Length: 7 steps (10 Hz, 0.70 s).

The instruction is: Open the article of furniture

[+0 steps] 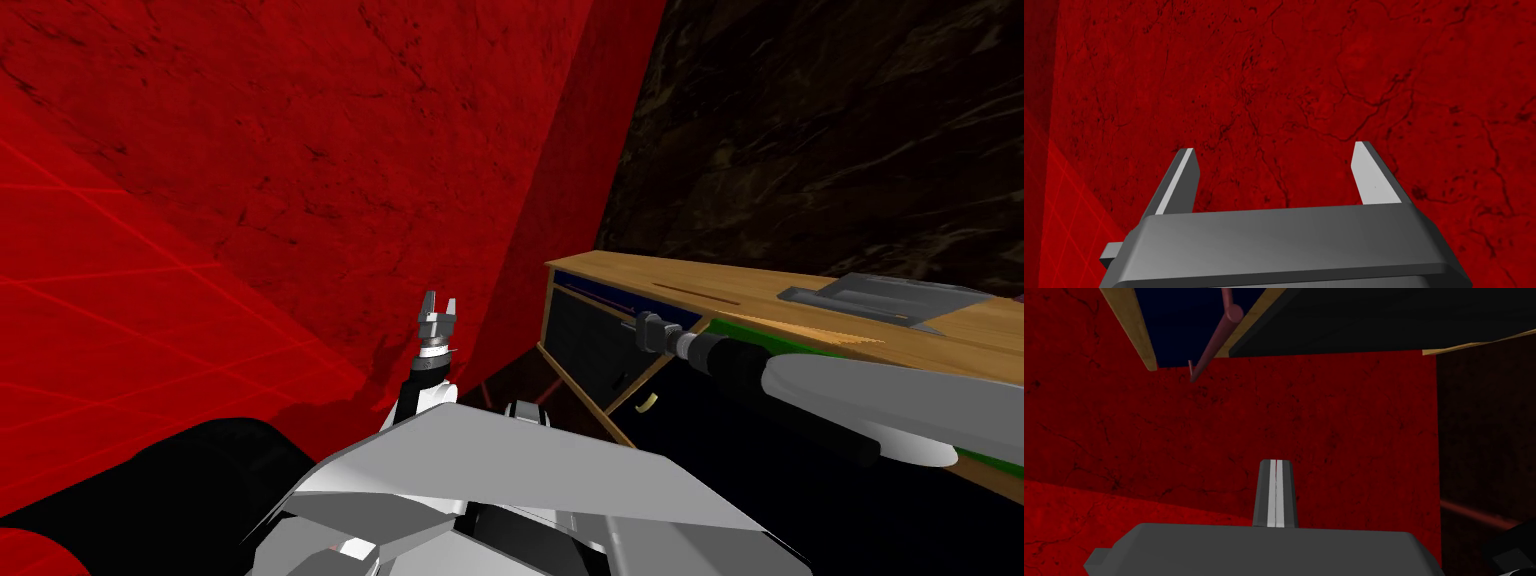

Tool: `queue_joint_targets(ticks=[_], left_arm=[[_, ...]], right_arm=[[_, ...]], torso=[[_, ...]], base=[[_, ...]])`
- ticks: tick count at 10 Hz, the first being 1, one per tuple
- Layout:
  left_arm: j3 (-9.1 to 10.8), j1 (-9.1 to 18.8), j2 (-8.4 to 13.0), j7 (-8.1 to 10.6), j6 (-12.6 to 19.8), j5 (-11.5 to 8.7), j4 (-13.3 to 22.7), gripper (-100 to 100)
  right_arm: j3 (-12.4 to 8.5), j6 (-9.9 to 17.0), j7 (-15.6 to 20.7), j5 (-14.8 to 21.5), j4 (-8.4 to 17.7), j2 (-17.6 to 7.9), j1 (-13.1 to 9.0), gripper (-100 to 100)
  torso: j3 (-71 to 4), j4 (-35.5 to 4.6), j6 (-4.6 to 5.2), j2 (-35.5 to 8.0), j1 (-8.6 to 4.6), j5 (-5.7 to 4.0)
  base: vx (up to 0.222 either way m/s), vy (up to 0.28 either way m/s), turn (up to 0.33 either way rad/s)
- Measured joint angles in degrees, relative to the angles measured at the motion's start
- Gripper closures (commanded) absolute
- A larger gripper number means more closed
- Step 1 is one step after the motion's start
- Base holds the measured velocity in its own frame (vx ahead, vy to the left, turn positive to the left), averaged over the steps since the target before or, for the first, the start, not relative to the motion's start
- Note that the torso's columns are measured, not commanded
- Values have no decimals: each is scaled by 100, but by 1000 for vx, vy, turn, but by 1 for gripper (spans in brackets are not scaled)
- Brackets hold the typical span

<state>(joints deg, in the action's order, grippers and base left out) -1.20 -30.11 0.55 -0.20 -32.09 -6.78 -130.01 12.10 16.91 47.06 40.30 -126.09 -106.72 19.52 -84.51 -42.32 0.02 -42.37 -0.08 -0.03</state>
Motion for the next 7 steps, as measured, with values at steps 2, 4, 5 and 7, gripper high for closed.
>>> queue_joint_targets(ticks=[2,4,5,7], left_arm=[[1,-2,1,0,0,0,0,0],[2,-2,2,0,-1,0,0,0],[1,-1,1,0,0,0,0,0],[0,-1,0,0,0,0,0,0]], right_arm=[[3,-38,93,-42,46,-109,-78,-100],[-69,6,-4,85,38,-318,-20,-100],[-79,19,-55,110,38,-335,-9,-100],[-6,91,-185,301,91,-248,50,-100]], torso=[[-28,14,-3,43,-14,-5],[-17,9,-3,24,2,0],[5,-1,-2,-10,31,8],[0,0,-1,0,35,13]], base=[[126,-117,-7],[97,-95,0],[79,2,114],[64,17,42]])
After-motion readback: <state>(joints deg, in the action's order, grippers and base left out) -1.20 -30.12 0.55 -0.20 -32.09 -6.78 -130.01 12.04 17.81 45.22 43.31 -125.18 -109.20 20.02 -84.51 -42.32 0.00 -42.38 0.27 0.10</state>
